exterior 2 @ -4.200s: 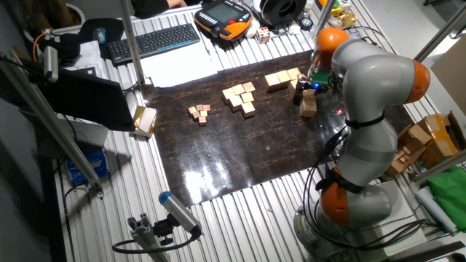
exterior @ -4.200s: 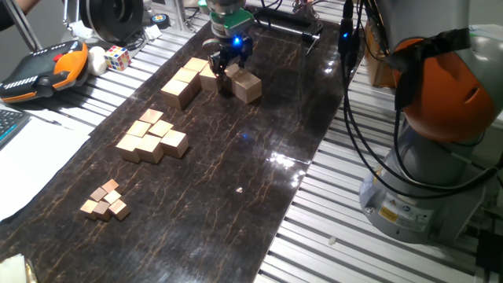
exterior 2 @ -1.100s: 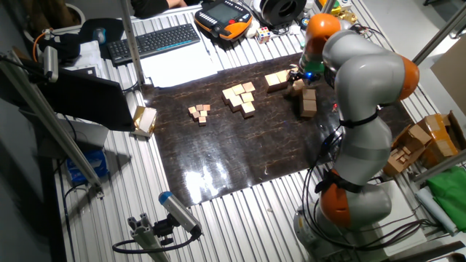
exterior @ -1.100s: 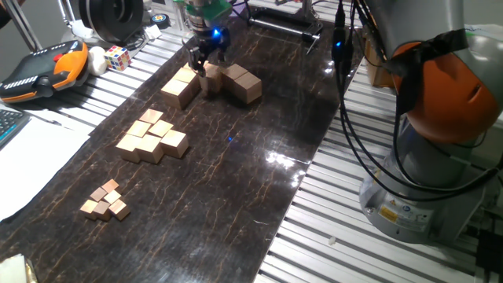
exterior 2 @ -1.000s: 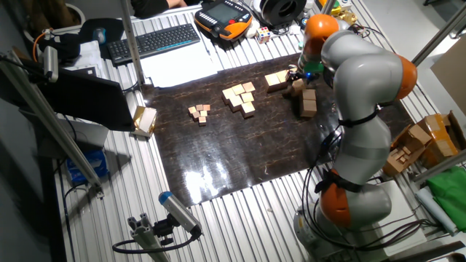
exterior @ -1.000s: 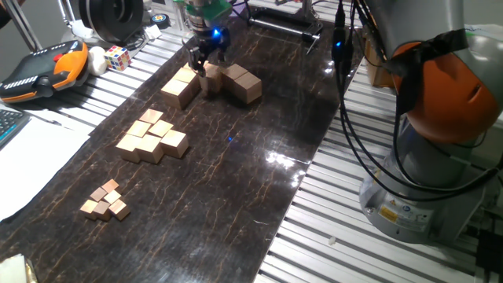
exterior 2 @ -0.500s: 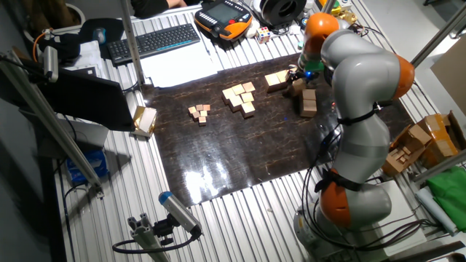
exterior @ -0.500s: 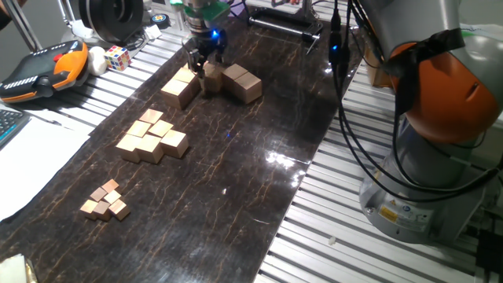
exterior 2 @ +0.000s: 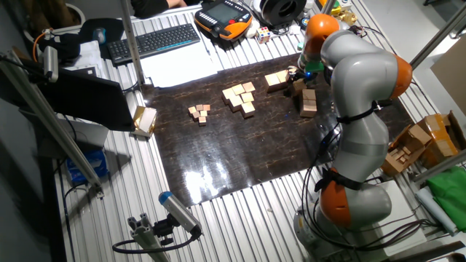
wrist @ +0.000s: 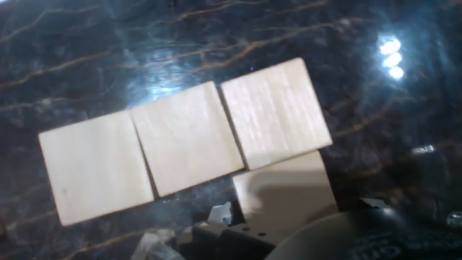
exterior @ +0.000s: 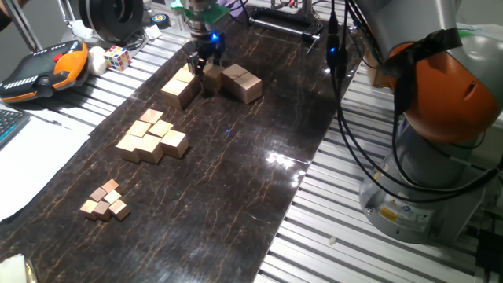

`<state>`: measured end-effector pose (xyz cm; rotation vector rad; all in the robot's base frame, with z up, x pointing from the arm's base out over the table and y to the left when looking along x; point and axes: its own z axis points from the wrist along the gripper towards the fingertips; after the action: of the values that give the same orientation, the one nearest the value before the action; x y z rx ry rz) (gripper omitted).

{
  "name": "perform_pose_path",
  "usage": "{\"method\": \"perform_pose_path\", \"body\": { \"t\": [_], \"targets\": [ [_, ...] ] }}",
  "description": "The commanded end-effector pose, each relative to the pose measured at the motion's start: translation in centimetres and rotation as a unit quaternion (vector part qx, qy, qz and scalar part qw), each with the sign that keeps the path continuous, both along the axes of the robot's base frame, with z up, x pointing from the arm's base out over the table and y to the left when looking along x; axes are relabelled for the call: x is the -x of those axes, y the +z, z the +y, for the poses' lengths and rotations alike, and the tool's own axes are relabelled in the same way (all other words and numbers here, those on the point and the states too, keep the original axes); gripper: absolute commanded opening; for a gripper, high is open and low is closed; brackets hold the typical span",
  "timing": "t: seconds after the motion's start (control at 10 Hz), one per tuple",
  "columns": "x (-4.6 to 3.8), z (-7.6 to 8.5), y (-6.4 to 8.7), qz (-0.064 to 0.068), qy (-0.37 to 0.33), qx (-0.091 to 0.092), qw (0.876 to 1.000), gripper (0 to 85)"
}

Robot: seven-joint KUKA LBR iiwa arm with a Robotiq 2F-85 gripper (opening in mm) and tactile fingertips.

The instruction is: Stack the blocks into a pyramid shape

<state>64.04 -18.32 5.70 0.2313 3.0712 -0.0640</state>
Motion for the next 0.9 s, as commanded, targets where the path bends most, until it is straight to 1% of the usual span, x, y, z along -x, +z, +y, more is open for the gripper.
{"method": "perform_pose_path", "body": {
  "t": [0.0, 0.1, 0.2, 0.3, 0.4, 0.5, 0.6, 0.8],
  "targets": [
    [0.07, -0.2, 0.0, 0.006, 0.005, 0.003, 1.000, 61.0],
    [0.14, -0.5, 0.2, 0.010, 0.003, 0.004, 1.000, 63.7],
    [0.21, -0.8, 0.3, 0.011, 0.000, 0.002, 1.000, 64.7],
    [0.34, -1.1, 0.4, 0.010, -0.003, 0.006, 1.000, 64.7],
    [0.54, -1.6, 0.4, 0.010, -0.010, 0.005, 1.000, 65.0],
    [0.78, -2.0, 0.3, 0.006, -0.019, 0.000, 1.000, 65.3],
    [0.97, -2.3, 0.1, 0.001, -0.023, 0.004, 1.000, 65.3],
    [1.20, -2.6, 0.0, -0.003, -0.033, 0.004, 0.999, 66.0]
  ]
}}
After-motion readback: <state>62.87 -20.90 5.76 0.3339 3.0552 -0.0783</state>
